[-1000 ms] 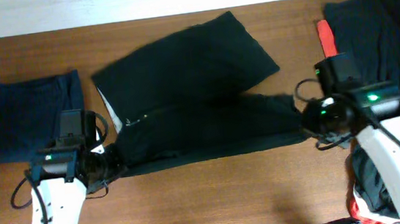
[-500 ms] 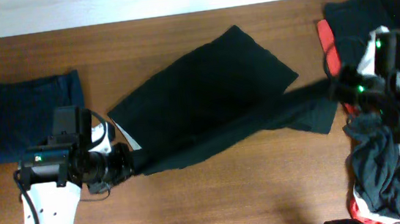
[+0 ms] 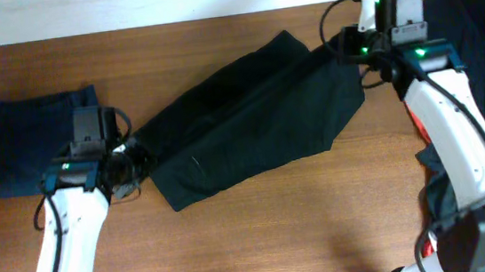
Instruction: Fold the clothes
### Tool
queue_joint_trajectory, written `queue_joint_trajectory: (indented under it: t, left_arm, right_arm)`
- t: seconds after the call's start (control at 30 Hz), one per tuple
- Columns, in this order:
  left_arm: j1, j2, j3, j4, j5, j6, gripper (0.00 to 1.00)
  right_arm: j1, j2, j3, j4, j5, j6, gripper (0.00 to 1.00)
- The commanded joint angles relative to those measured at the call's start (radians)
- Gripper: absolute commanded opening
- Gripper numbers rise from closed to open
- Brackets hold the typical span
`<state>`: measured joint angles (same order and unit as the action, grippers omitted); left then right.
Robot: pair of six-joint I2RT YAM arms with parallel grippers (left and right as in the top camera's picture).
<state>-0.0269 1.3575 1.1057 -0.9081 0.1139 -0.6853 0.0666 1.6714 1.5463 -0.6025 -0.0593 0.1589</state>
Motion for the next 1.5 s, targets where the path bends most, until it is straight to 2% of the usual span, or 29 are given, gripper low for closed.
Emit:
queue_joint_trajectory:
  t: [0.0,0.23,0.37,0.67,0.7,0.73,0.8,0.83,0.87,0.9,0.93,1.0,1.07,1.13,1.2,1.37,1.47]
  left_arm:
    - [0.017,0.093,-0.021,0.052,-0.182,-0.042,0.00]
    - [0.017,0.273,-0.021,0.162,-0.183,-0.064,0.00]
    - [0.017,0.325,-0.021,0.193,-0.206,-0.137,0.00]
    - [0.017,0.348,-0.021,0.336,-0.209,-0.141,0.01]
    - [0.017,0.348,-0.021,0.341,-0.209,-0.141,0.06]
    - [0.017,0.348,-0.021,0.346,-0.209,-0.140,0.17]
    - [0.017,0.348,-0.021,0.355,-0.209,-0.140,0.25]
    - [0.018,0.348,-0.021,0.360,-0.209,-0.140,0.31]
    - [0.019,0.348,-0.021,0.362,-0.209,-0.140,0.35]
    - [0.023,0.348,-0.021,0.362,-0.209,-0.140,0.42]
    - [0.029,0.348,-0.021,0.361,-0.209,-0.140,0.49]
    - [0.043,0.348,-0.021,0.353,-0.207,-0.140,0.55]
    - [0.055,0.348,-0.021,0.325,-0.180,-0.132,0.61]
    - [0.062,0.348,-0.021,0.291,-0.102,-0.087,0.65]
    - [0.071,0.348,-0.021,0.261,-0.012,-0.012,0.73]
    - [0.076,0.348,-0.021,0.200,0.021,0.028,0.78]
    - [0.077,0.341,-0.020,0.190,0.025,0.028,0.86]
  right_arm:
    - [-0.008,0.055,0.029,0.071,0.112,-0.013,0.04]
    - [0.021,0.177,0.028,0.188,0.111,-0.013,0.04]
    - [0.033,0.231,0.028,0.253,0.111,-0.013,0.04]
    - [0.087,0.357,0.028,0.506,0.063,-0.013,0.04]
    - [0.093,0.376,0.028,0.542,0.063,-0.013,0.09]
    - [0.097,0.393,0.028,0.566,0.063,-0.013,0.24]
    - [0.100,0.412,0.028,0.577,0.063,-0.013,0.47]
    - [0.100,0.413,0.028,0.566,0.063,-0.013,0.65]
    - [0.098,0.413,0.028,0.557,0.063,-0.013,0.74]
    - [0.096,0.410,0.029,0.537,0.063,-0.013,0.78]
    - [0.091,0.403,0.029,0.515,0.064,-0.015,0.79]
    - [0.075,0.382,0.029,0.446,0.063,-0.024,0.84]
    - [0.055,0.354,0.029,0.349,0.063,-0.024,0.83]
    - [0.034,0.326,0.029,0.248,0.063,-0.024,0.84]
    - [0.013,0.292,0.029,0.142,0.063,-0.024,0.84]
    - [-0.009,0.193,0.029,-0.041,0.063,-0.024,0.84]
    - [-0.009,0.144,0.029,-0.105,0.063,-0.024,0.85]
